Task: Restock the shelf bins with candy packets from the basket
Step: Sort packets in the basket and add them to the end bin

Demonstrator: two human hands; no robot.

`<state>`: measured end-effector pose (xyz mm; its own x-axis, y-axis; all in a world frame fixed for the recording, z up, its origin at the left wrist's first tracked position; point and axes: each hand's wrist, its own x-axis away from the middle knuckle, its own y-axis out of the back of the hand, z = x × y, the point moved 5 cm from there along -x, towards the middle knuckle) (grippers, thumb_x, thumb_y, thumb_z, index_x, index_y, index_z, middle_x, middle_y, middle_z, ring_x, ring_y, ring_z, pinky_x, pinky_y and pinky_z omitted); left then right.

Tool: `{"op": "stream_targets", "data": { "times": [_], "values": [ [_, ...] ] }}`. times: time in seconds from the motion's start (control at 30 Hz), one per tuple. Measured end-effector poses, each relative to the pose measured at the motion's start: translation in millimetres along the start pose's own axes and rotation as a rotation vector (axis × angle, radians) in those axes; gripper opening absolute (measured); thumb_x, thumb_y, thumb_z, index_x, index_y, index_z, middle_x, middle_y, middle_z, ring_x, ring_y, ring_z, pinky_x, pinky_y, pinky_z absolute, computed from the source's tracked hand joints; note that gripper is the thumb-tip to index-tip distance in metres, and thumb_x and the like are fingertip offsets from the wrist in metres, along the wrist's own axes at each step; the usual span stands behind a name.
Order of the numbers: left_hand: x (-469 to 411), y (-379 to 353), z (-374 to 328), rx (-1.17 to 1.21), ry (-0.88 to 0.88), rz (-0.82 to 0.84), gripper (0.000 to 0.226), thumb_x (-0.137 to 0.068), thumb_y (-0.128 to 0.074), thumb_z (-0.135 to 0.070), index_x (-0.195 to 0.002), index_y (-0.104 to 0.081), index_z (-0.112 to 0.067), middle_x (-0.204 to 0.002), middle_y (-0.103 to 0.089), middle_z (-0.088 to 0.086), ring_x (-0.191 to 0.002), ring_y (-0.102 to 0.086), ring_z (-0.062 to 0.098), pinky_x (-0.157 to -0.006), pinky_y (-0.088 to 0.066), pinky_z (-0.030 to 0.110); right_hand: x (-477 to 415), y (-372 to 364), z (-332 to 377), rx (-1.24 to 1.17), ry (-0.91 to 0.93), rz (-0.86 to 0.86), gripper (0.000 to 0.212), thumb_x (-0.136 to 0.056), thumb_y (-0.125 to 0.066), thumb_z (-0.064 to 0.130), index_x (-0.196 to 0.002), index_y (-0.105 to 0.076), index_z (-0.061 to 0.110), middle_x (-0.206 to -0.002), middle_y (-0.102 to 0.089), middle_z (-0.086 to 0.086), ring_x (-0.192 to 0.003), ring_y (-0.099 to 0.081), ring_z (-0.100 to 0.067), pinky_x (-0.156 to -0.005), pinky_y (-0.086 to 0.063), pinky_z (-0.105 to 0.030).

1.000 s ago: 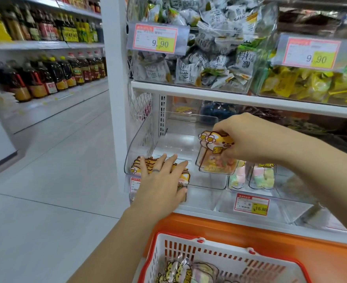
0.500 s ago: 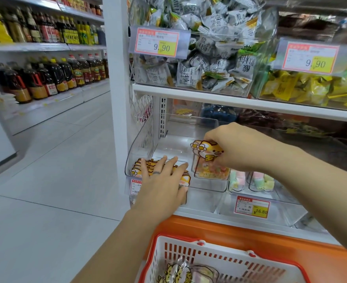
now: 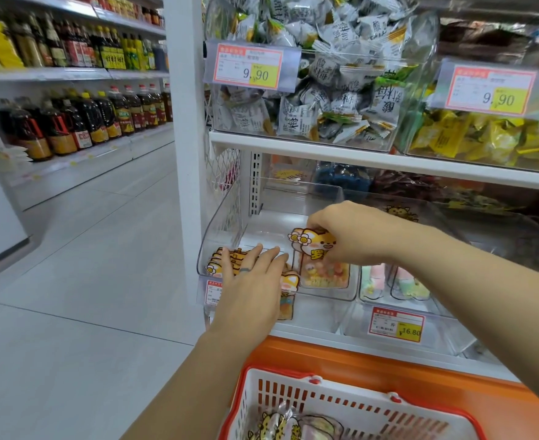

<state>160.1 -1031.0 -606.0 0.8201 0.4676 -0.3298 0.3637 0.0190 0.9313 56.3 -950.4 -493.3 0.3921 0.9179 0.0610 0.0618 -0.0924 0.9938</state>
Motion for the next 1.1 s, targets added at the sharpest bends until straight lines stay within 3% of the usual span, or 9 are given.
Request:
{"op": "stream_targets", "data": {
  "times": [0.17, 0.47, 0.67, 0.8, 0.9, 1.0, 1.1],
  "values": [
    [0.1, 0.1, 0.0, 0.017, 0.004, -0.011, 0.055, -0.105, -0.041, -0.022, -0.155, -0.025, -0.033, -0.163, -0.022, -0.011, -0.153, -0.010, 0.016, -0.119, 0.006, 0.061, -3.4, -29.2, -6.6, -0.003, -0.005, 0.128, 0.031, -0.078, -0.081, 0.029, -0.103, -0.063, 0.022, -0.098, -0.065, 0.003, -0.089, -0.062, -0.020, -0.079, -0.057, -0.042],
    [0.6, -1.1, 0.5, 0.028, 0.002, -0.020, 0.056, -0.104, -0.043, -0.020, -0.155, -0.026, -0.032, -0.163, -0.024, -0.011, -0.153, -0.011, 0.015, -0.119, 0.005, 0.061, -8.6, -67.7, -5.8, 0.008, 0.053, 0.301, 0.033, -0.090, -0.065, 0.017, -0.121, -0.054, 0.018, -0.110, -0.063, -0.004, -0.092, -0.056, -0.022, -0.074, -0.045, -0.032],
    [-0.1, -0.3, 0.1, 0.016, 0.005, -0.025, 0.055, -0.105, -0.040, -0.022, -0.156, -0.023, -0.033, -0.164, -0.021, -0.012, -0.153, -0.008, 0.015, -0.120, 0.007, 0.059, -14.0, -67.2, -2.7, 0.066, 0.039, 0.409, 0.045, -0.096, -0.049, 0.005, -0.140, -0.042, 0.012, -0.132, -0.056, -0.009, -0.113, -0.056, -0.028, -0.092, -0.049, -0.037],
    [-0.5, -0.7, -0.2, -0.005, 0.004, -0.029, 0.056, -0.105, -0.040, -0.023, -0.156, -0.020, -0.035, -0.164, -0.017, -0.013, -0.154, -0.005, 0.014, -0.120, 0.008, 0.059, -14.2, -75.8, 1.2, 0.114, 0.024, 0.425, 0.053, -0.095, -0.052, 0.002, -0.145, -0.038, 0.014, -0.131, -0.054, -0.011, -0.108, -0.055, -0.028, -0.077, -0.042, -0.032],
    [-0.9, 0.2, -0.4, -0.017, -0.001, -0.039, 0.056, -0.106, -0.040, -0.023, -0.156, -0.019, -0.035, -0.165, -0.017, -0.013, -0.154, -0.005, 0.014, -0.119, 0.009, 0.059, -11.5, -72.1, 1.4, 0.112, 0.028, 0.397, 0.052, -0.095, -0.050, 0.002, -0.144, -0.039, 0.014, -0.131, -0.055, -0.011, -0.106, -0.055, -0.027, -0.077, -0.043, -0.033],
    [-0.7, -3.7, 0.5, 0.005, -0.023, -0.069, 0.057, -0.100, -0.052, -0.019, -0.152, -0.034, -0.032, -0.160, -0.032, -0.010, -0.152, -0.019, 0.018, -0.118, 0.002, 0.062, -9.9, -58.3, 1.7, 0.122, 0.028, 0.359, 0.058, -0.094, -0.055, 0.001, -0.147, -0.037, 0.016, -0.134, -0.056, -0.009, -0.117, -0.055, -0.028, -0.081, -0.042, -0.030],
    [-0.9, -11.5, 2.3, 0.006, -0.049, -0.084, 0.059, -0.081, -0.076, -0.012, -0.135, -0.059, -0.026, -0.140, -0.059, -0.003, -0.137, -0.048, 0.024, -0.112, -0.022, 0.069, -10.4, -43.1, 4.2, 0.171, 0.044, 0.329, 0.064, -0.093, -0.056, -0.001, -0.150, -0.035, 0.018, -0.137, -0.055, -0.007, -0.120, -0.054, -0.027, -0.080, -0.040, -0.028]
  ]
}}
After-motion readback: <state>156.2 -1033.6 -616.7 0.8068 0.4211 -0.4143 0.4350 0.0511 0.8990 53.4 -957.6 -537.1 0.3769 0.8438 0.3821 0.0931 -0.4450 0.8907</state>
